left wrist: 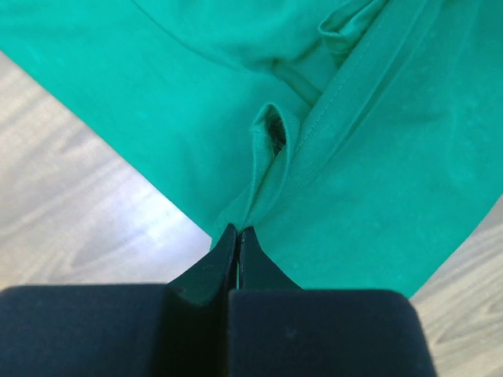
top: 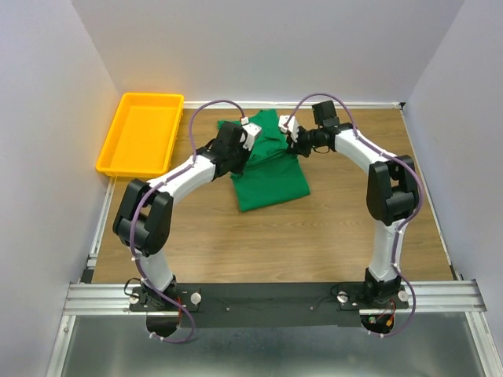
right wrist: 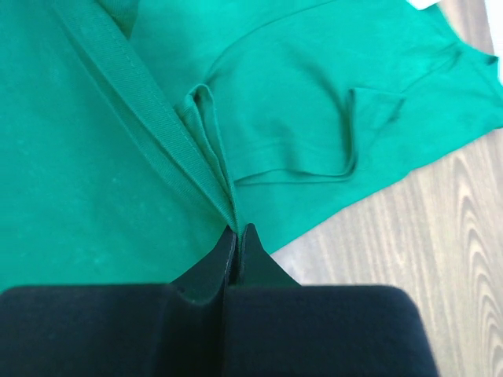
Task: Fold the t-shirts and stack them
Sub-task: Fold the tshirt
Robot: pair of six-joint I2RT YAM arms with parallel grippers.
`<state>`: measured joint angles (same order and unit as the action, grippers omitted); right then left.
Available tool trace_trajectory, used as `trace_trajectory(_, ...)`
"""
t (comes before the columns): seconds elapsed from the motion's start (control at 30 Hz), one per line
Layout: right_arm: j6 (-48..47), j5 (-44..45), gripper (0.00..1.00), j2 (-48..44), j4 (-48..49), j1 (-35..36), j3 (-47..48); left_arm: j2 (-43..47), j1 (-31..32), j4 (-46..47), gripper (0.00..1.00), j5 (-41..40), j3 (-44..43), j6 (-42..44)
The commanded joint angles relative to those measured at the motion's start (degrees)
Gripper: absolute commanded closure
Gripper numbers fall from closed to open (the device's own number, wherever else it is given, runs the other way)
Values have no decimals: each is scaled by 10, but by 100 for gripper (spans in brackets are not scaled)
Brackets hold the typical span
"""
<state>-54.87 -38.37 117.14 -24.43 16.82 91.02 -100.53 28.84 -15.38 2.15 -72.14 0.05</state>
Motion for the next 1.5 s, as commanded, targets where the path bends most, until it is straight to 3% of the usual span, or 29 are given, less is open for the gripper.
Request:
trace_trajectory(0.0,28,24,99,26,7,-4,35,-25,-14,-4,100,29,-33,34)
trace_trajectory(0.7,76,42,97,70,9,-4,76,-83,-27,-31,100,33,-86,62)
trace_trajectory(0.77,92,49,91,77,11,-4,91,-90,-27,-33,90,20,-92,56)
trace_trajectory(0.8,117,54,87,83,14,-4,96,-94,-30,-37,76,6,-106,53)
trace_trajectory(0.83,134,73,69,85,26,-4,101,-97,-32,-36,69,-6,-113,47)
trace_trajectory(0.87,152,85,59,87,34,-4,112,-97,-34,-35,63,-16,-121,44)
trace_trajectory(0.9,170,96,49,89,39,-4,118,-96,-36,-29,43,-41,-142,39)
trace_trajectory(0.93,200,117,43,90,46,-4,125,-93,-44,-25,37,-53,-154,36)
trace_trajectory(1.07,266,131,36,79,53,-13,149,-56,-63,-5,34,-91,-207,61)
trace_trajectory(1.13,260,88,35,65,52,-24,137,-35,-70,-7,33,-80,-206,78)
trace_trajectory(1.17,242,47,34,42,50,-28,119,-13,-71,-14,33,-66,-202,88)
trace_trajectory(1.27,-13,-97,31,-11,-67,-37,22,25,-69,-64,38,31,-167,94)
trace_trajectory(1.3,-197,-108,29,-52,-113,-37,-7,58,-47,-82,39,56,-125,93)
trace_trajectory(1.33,-272,-102,28,-66,-188,-37,-65,90,-28,-91,39,53,-104,81)
trace_trajectory(1.47,-411,-37,27,-107,-243,-36,-158,150,83,-119,38,4,40,11)
